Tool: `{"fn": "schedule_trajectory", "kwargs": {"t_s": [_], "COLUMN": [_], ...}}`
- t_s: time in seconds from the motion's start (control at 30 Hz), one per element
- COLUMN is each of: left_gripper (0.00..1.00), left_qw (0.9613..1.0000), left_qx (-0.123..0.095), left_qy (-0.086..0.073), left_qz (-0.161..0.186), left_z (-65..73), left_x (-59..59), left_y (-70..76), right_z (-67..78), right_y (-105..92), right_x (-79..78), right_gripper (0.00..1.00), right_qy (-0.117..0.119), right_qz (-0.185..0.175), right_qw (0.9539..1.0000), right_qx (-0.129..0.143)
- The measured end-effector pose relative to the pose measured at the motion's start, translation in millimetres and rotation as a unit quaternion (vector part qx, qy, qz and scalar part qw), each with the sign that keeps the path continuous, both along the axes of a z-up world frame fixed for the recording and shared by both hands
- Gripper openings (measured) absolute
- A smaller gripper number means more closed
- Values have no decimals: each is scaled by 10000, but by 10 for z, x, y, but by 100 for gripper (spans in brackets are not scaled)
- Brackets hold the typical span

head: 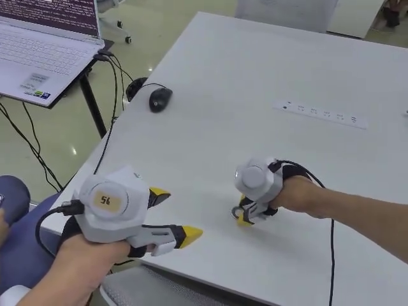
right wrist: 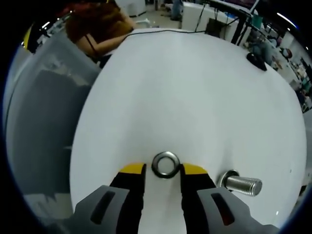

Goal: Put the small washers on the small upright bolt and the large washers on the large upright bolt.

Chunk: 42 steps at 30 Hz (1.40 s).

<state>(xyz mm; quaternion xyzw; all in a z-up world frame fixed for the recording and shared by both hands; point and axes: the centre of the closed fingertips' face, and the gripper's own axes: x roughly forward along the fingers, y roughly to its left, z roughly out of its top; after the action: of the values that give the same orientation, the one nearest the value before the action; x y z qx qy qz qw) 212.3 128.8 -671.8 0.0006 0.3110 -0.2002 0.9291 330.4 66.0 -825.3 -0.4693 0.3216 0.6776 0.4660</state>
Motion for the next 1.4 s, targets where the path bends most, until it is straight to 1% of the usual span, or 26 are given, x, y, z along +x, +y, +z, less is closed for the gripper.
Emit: {"fn": "schedule_trajectory", "kwargs": {"t_s": [0.1, 0.2, 0.3, 0.43, 0.63, 0.77, 0.9, 0.97, 1.2, 1.33, 1.4], "left_gripper": [56, 56, 56, 56, 56, 56, 56, 56, 56, 56, 56], "left_qw": [10000, 10000, 10000, 10000, 10000, 10000, 10000, 10000, 9999, 9999, 9999], "left_qx": [11, 11, 8, 22, 40, 36, 38, 31, 37, 35, 47], "left_qy": [13, 9, 9, -1, -4, -11, -20, -25, -26, -31, -35], "left_qz": [-26, -60, -61, -51, -3, -7, -51, -70, -117, -100, -95], "left_z": [-9, -4, -4, 12, 14, 20, 21, 27, 26, 31, 33], "left_x": [-1, 2, 3, -3, -8, 2, 25, 29, 37, 37, 35], "left_y": [-19, -41, -41, -26, 23, 18, -6, -30, -48, -32, -27], "right_z": [1, 1, -1, -1, 6, 25, 42, 59, 137, 184, 200], "right_y": [11, 11, 4, 0, -22, -48, -46, -47, -28, -61, -92], "right_x": [22, 27, 31, 28, 17, 3, 15, 24, 71, 78, 116], "right_gripper": [28, 27, 24, 23, 23, 23, 23, 23, 23, 23, 23], "right_qy": [16, -4, -26, -11, 32, 31, 69, 71, 70, 24, -4], "right_qz": [-49, 28, 100, 79, -63, -76, -196, -235, -429, -463, -510], "right_qw": [10000, 10000, 9999, 10000, 10000, 9999, 9996, 9994, 9984, 9981, 9978], "right_qx": [14, 22, 35, 48, 66, 121, 188, 225, 368, 403, 417]}}
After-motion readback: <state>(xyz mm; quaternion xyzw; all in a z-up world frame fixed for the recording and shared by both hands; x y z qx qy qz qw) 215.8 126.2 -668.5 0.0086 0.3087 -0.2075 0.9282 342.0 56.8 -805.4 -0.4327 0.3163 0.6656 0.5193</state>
